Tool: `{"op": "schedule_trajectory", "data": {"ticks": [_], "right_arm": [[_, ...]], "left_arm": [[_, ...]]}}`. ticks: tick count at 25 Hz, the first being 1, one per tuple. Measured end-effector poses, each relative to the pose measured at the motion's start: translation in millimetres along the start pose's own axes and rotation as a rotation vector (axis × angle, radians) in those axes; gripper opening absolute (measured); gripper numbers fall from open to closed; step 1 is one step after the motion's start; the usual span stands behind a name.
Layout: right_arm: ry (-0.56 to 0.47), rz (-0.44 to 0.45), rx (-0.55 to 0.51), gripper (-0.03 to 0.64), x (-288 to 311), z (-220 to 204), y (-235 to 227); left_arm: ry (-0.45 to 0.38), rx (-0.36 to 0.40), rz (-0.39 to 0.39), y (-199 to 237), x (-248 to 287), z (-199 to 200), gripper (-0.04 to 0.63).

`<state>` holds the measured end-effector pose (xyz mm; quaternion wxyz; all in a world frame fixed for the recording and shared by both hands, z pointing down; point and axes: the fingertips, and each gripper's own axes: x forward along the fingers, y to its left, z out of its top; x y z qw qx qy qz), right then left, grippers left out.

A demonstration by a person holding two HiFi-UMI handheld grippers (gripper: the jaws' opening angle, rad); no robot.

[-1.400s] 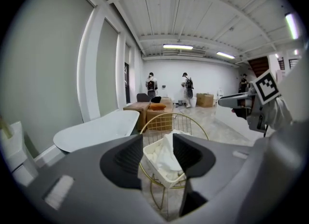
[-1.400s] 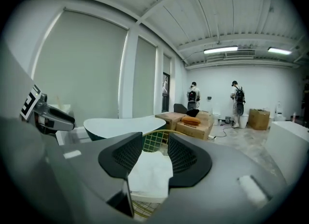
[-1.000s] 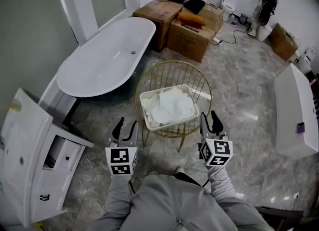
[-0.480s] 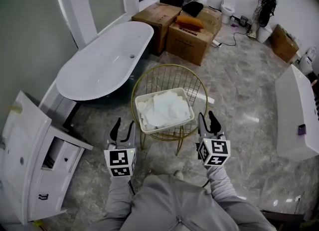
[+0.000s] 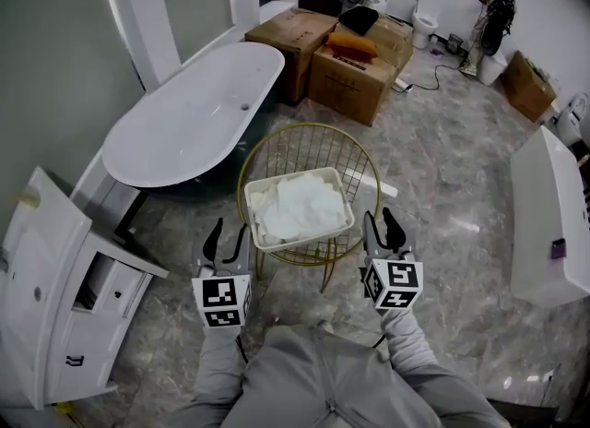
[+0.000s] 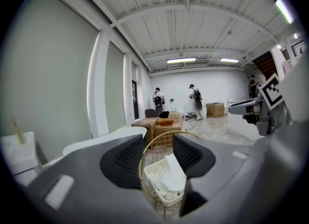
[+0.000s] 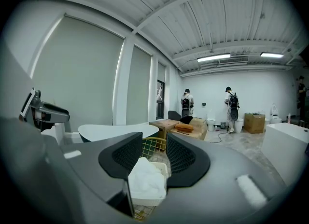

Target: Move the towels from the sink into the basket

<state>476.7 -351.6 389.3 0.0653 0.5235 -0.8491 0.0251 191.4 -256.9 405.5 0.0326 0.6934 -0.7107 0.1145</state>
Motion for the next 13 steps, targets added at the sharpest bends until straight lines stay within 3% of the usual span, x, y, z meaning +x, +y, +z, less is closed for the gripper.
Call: {"op": "schedule_trajectory", "data": {"ticks": [13], "right_arm": [[0.011,0.011,0.001,0.152,10.7,-5.0,-4.7]], "left_arm": [[0.008,-0.008,0.021,0.0,7.8,-2.8,0.245]]}}
